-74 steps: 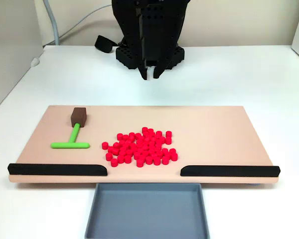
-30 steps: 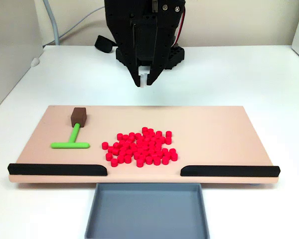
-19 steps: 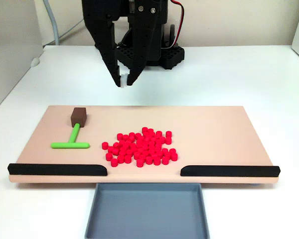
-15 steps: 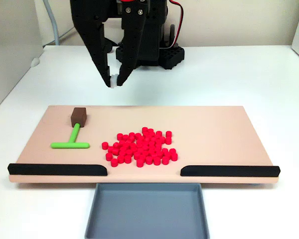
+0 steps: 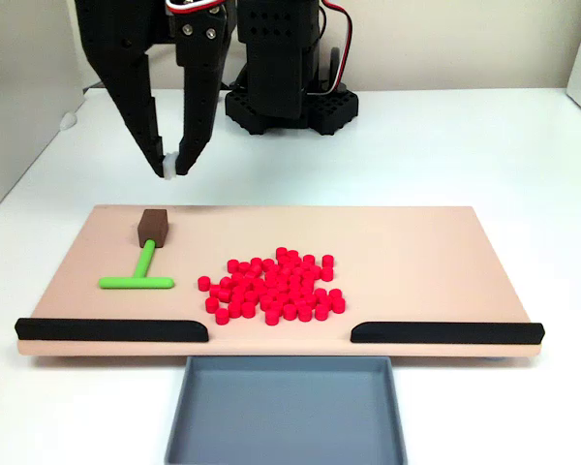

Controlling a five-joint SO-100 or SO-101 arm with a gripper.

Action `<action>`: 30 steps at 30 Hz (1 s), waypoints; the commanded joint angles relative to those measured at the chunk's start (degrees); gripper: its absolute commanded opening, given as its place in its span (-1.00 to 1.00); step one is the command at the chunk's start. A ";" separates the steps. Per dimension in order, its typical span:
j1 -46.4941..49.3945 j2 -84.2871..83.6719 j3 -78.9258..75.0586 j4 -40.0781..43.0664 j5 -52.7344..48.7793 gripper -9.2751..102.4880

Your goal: Grasp a green tool by the dark brown handle.

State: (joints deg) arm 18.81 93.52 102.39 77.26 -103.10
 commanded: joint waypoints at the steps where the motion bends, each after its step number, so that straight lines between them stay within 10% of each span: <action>1: 1.05 -0.09 -1.93 -1.67 -0.70 -0.84; 30: 4.66 -2.02 -2.02 -5.80 -8.88 -0.49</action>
State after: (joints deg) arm 23.03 91.41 102.39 71.81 -110.65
